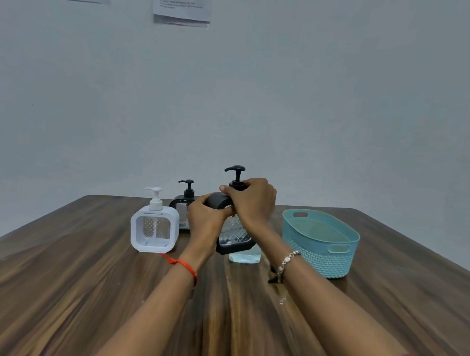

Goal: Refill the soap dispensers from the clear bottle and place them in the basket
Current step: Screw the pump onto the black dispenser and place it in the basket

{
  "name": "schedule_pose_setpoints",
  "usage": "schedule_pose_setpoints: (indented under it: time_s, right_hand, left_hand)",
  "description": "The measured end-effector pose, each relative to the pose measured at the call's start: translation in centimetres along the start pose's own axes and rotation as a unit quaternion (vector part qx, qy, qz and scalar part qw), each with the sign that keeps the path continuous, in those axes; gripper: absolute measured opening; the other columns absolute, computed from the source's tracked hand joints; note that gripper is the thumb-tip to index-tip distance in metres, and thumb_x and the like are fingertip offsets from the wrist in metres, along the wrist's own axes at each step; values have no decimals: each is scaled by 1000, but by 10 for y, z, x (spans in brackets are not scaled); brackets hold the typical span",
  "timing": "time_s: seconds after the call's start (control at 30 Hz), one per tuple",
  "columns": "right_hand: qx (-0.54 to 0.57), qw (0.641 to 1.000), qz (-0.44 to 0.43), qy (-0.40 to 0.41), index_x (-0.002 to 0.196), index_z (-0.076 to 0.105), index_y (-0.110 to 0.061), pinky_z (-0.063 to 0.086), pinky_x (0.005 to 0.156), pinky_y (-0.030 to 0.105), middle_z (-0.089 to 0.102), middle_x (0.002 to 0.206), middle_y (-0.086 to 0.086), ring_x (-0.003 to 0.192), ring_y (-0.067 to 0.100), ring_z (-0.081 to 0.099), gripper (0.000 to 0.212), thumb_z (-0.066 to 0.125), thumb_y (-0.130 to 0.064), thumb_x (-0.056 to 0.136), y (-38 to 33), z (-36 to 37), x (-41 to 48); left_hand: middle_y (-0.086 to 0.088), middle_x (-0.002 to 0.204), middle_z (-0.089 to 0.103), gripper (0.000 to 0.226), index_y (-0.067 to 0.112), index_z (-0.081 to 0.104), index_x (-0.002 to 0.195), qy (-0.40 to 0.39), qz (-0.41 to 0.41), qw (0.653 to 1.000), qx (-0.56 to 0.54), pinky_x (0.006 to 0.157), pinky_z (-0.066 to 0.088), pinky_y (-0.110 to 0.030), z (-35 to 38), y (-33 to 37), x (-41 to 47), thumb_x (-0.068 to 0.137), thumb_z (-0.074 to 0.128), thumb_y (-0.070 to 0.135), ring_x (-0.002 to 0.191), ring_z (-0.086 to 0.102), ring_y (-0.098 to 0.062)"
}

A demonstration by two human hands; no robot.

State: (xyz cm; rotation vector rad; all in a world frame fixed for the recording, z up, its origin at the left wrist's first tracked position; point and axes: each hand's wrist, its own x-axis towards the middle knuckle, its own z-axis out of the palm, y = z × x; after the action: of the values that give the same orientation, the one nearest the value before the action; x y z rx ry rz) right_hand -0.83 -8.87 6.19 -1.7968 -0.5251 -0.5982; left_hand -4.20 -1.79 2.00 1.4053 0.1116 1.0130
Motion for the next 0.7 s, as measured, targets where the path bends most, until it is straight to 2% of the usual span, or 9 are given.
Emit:
schedule_pose_setpoints:
  time_s: [0.1,0.2,0.23,0.37,0.47,0.53,0.63,0.7]
  right_hand:
    - [119,986,19,-112,88,74,-9,51,75,33,72,80,6,76,17,68,24,80,-25,70,8,-20,8]
    - [128,974,57,-175,119,61,-9,47,90,31,59,107,3,104,17,59,53,79,-25,72,22,-42,23]
    - [124,972,70,-185,124,57,-9,46,91,30,58,113,5,107,18,58,58,78,-24,72,27,-50,27]
    - [138,954,115,-239,128,53,-10,50,72,28,64,118,12,90,15,64,53,71,-5,77,49,-85,39]
    - [117,958,109,-239,126,55,-10,54,74,31,63,117,11,91,17,63,52,66,6,79,63,-108,45]
    - [109,963,108,-223,125,56,-10,54,68,28,62,116,11,94,20,62,52,67,7,78,69,-124,51]
    - [94,970,99,-201,126,55,-9,53,61,23,60,117,12,92,20,61,53,66,8,77,77,-147,60]
    - [85,975,94,-183,126,54,-10,52,59,21,58,119,13,92,19,60,54,66,9,78,83,-161,68]
  left_hand:
    - [-2,72,72,25,18,67,72,-6,-25,999,-28,65,58,-29,2,0,1,61,82,2,70,70,-20]
    - [-5,77,73,27,15,69,79,-10,-35,999,-29,66,58,-29,9,2,4,59,86,7,71,71,-20]
    - [-6,79,73,28,13,70,82,-17,-39,999,-31,65,58,-29,12,3,5,59,85,8,71,70,-19]
    - [-1,73,73,22,14,70,80,-57,-55,995,-63,57,55,-24,33,5,4,64,82,5,65,69,-14]
    - [-1,75,72,24,12,69,84,-91,-60,991,-74,56,53,-23,56,3,1,64,82,6,65,68,-14]
    - [-4,78,71,28,8,68,89,-109,-61,989,-73,58,54,-25,74,3,-1,64,82,7,67,68,-16]
    - [-8,87,71,33,7,67,95,-135,-59,987,-68,68,57,-33,103,2,-1,66,82,8,76,69,-22]
    - [-9,94,70,40,4,64,103,-155,-52,984,-69,73,56,-33,122,1,0,68,81,10,82,68,-22]
